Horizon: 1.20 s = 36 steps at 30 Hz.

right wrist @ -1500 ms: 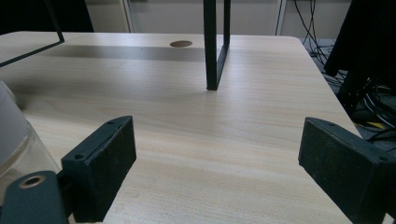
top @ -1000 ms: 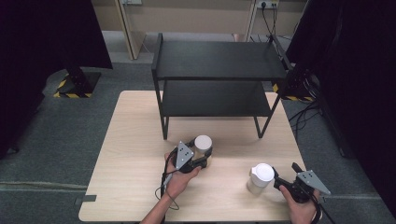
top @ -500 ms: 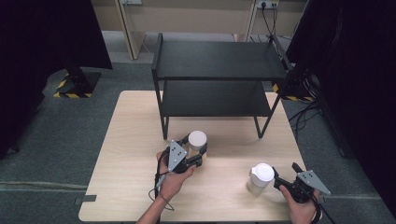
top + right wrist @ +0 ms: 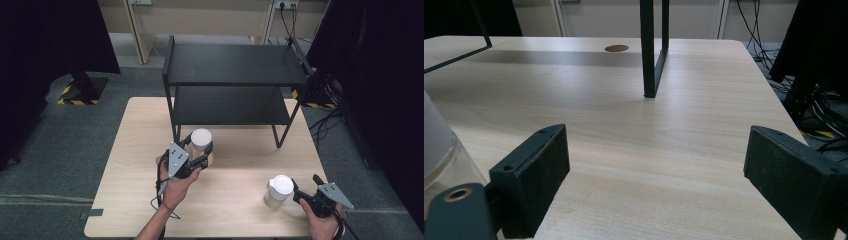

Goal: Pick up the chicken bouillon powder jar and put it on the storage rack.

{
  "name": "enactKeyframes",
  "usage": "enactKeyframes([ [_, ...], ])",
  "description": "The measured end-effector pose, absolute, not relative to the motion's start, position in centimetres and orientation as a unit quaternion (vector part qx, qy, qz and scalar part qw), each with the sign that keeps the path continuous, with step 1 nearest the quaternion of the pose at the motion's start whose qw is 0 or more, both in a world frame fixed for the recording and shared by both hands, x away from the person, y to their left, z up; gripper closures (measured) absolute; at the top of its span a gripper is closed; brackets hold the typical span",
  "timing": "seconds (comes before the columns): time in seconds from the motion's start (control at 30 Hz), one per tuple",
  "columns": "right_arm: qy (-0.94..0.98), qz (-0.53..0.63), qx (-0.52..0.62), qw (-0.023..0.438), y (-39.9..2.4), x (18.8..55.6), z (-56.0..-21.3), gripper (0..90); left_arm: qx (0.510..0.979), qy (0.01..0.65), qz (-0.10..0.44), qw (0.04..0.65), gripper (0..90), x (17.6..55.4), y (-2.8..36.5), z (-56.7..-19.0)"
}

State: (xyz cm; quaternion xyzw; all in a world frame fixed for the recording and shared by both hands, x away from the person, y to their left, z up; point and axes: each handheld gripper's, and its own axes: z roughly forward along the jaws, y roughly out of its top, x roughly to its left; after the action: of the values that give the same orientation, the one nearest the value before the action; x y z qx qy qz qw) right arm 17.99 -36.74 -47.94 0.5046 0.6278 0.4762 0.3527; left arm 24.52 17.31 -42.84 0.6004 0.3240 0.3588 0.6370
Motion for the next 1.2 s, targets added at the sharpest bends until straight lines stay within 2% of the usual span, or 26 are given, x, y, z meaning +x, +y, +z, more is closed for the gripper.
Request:
enactKeyframes([
  [1.2,0.631,0.474,0.502,0.354,-36.7,18.0,-47.9,11.2,0.536,0.322,0.413,0.662,33.7,25.2,17.4,-37.0],
])
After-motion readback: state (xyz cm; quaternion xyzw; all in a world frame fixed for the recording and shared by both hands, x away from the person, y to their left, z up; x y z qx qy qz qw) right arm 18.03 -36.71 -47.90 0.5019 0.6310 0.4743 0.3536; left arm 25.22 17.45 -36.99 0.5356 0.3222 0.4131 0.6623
